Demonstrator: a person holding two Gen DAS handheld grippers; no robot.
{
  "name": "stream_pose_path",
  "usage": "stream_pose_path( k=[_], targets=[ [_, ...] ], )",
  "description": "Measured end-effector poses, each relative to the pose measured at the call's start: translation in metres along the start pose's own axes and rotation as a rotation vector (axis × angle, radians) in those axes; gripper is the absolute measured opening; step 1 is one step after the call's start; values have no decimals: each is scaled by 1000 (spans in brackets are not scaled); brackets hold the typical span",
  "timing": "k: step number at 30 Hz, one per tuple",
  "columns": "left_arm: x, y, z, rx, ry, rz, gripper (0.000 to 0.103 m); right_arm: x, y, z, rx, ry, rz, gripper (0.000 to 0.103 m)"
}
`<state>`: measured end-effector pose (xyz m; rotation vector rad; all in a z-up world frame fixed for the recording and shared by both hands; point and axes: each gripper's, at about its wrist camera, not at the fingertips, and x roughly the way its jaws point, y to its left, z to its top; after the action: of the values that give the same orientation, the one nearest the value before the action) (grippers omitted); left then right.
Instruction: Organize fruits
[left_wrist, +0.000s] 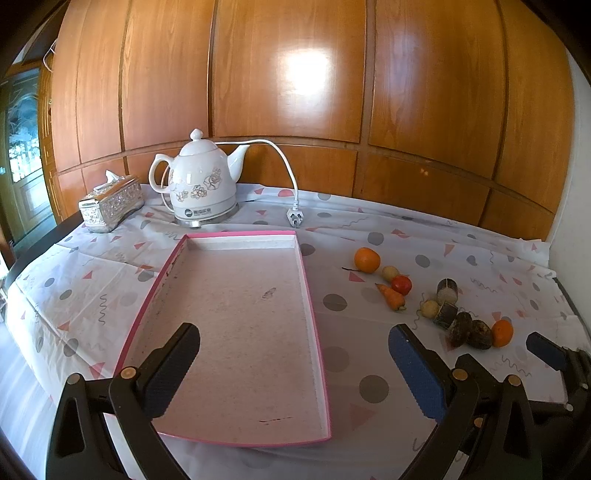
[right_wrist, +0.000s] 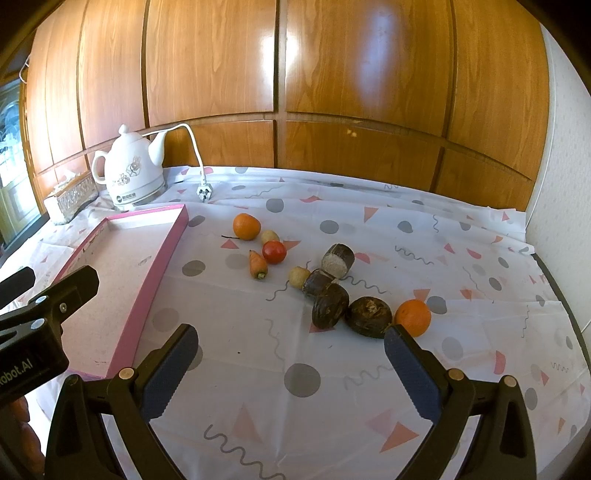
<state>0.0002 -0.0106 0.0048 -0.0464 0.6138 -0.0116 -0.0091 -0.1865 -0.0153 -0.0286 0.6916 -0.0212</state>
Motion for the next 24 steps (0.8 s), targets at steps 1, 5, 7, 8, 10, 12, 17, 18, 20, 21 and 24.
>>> stream_pose_path(
  k=[1,5,7,8,10,12,17,18,20,21,24],
  targets=[
    [1,-1,0,1,0,1,103,0,0,0,-1,-1,0,103],
    [-2,3,-2,1,-1,0,103,0,0,-1,-4,-4,-2,103],
    [-2,2,-3,3,-1,-2,103,1,0,-1,-4,-4,-2,103],
    [-2,1,-3,3,-1,-3,103,1,0,-1,-4,-4,-2,103],
    [-2,0,-3,5,2,-6,102,1,0,-1,-4,-3,-1,103],
    [-1,1,-4,9,6,-11,103,0,-5,0,4,-4,8,103],
    [2,-2,-7,19,18,-34,103,2,-27,-3,64,10,68,103],
    [2,-3,-8,21,20,-43,103,2,-32,-5,78,12,90,102],
    [4,-5,-9,25,33,-86,103,4,-45,-7,88,26,117,102],
    [5,-6,-9,27,46,-123,103,4,-53,-8,112,34,139,102],
    [12,-11,-11,25,107,-229,103,10,-83,-14,195,51,162,101]
  ],
)
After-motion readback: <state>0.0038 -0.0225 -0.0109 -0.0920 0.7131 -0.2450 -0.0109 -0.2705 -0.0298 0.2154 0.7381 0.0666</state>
